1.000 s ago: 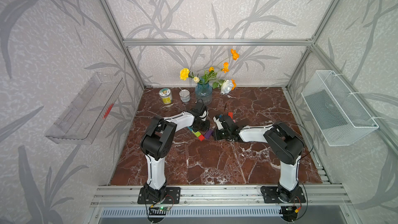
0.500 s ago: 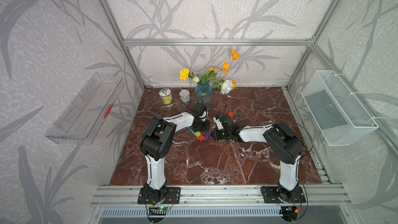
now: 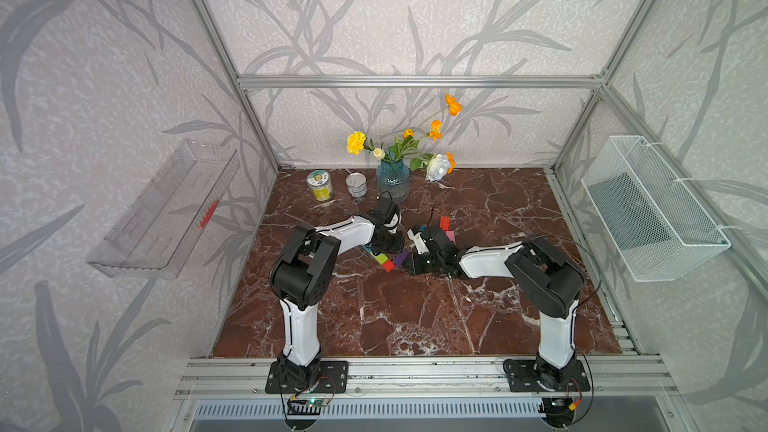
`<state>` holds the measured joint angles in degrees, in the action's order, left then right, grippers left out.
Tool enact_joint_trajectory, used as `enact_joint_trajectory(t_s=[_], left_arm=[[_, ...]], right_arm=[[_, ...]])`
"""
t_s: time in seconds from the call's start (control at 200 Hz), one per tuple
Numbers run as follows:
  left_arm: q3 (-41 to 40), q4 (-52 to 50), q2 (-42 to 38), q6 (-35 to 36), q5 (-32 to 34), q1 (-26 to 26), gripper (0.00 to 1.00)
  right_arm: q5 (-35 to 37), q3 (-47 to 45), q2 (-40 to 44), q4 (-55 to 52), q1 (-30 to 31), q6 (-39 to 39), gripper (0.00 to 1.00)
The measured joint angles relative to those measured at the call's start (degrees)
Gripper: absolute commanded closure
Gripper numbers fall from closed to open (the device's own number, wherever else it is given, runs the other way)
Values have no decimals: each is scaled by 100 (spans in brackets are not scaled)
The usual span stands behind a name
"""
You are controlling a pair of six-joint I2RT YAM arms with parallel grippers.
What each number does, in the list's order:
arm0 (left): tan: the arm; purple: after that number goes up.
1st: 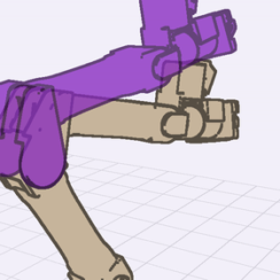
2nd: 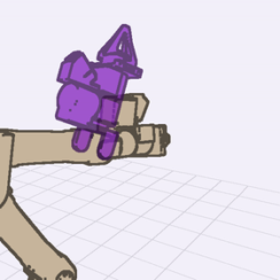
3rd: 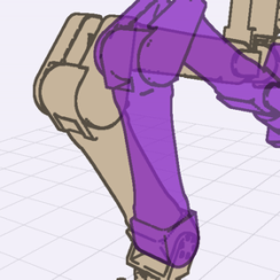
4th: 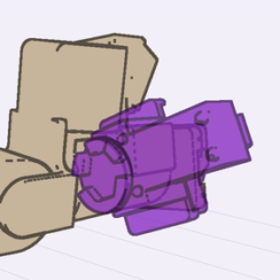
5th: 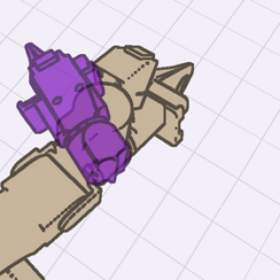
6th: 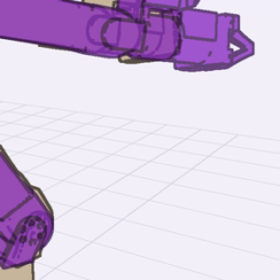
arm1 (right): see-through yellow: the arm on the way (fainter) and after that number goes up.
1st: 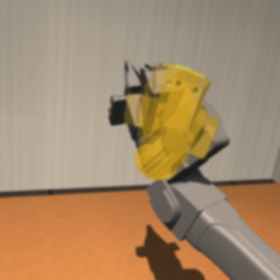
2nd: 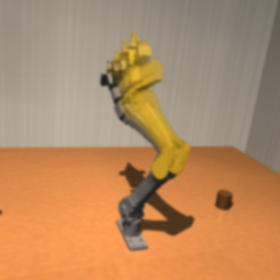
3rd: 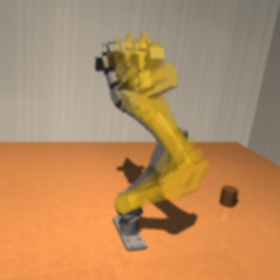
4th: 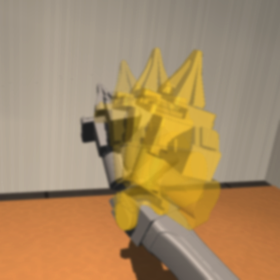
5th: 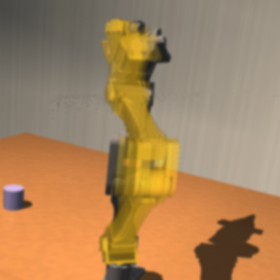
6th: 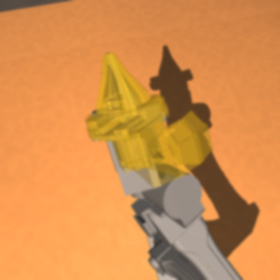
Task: Assemble the letter v with building blocks
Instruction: Assemble the building block at the center of the board.
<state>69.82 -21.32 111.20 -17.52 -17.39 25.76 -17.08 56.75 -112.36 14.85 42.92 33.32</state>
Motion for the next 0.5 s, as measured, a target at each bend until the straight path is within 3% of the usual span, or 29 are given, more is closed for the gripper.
enact_joint_trajectory(t_s=[0.5], left_arm=[[0, 15, 0, 0, 107, 2, 100]], right_arm=[[-101, 39, -57, 35, 0, 9, 100]])
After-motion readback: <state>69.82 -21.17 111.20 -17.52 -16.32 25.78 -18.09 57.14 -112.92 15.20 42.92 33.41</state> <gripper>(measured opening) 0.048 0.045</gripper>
